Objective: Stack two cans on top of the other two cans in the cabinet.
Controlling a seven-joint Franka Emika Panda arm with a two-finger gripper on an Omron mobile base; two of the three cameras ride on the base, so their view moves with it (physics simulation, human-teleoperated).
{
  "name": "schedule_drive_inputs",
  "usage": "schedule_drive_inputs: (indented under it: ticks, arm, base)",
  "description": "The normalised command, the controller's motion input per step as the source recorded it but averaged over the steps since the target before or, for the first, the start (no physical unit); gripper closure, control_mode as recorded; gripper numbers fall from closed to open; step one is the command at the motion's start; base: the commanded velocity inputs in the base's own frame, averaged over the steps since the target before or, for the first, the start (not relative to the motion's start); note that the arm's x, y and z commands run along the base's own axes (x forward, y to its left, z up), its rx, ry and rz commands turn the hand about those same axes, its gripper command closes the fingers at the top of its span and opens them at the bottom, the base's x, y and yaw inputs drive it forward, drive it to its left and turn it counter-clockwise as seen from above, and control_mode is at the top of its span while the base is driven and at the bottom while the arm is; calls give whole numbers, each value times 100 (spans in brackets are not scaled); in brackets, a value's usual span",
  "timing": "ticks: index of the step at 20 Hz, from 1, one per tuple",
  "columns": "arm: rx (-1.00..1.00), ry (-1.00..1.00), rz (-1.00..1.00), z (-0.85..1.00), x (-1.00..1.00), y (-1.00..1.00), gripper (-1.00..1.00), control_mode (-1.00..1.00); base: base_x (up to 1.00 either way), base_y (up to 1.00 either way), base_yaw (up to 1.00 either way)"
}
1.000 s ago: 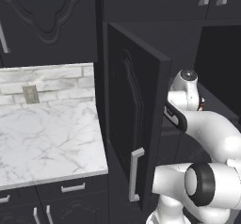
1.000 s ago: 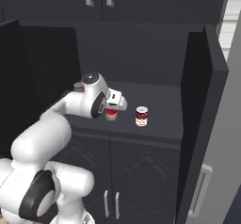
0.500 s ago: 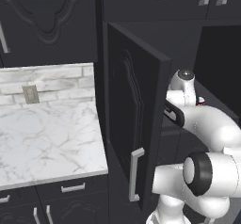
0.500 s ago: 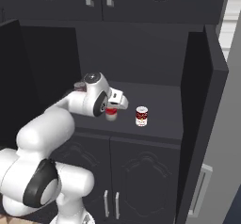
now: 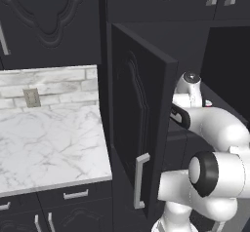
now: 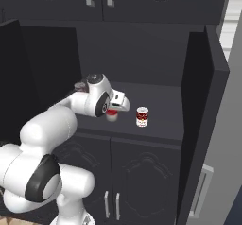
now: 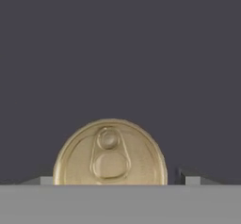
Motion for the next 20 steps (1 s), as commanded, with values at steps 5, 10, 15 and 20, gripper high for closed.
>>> schedule_drive_inputs:
  ticks: [5,10,15,20]
  arm:
    - [0,0,0,0,-4,-2,100,-100]
    - [0,0,0,29,-22,-8,100,-100]
    - [0,-4,-3,55,-40,-16,100,-100]
    - [0,-6,-3,49,-37,-16,100,-100]
  base:
    - [0,0,0]
    - [0,0,0]
    - [0,0,0]
    - [0,0,0]
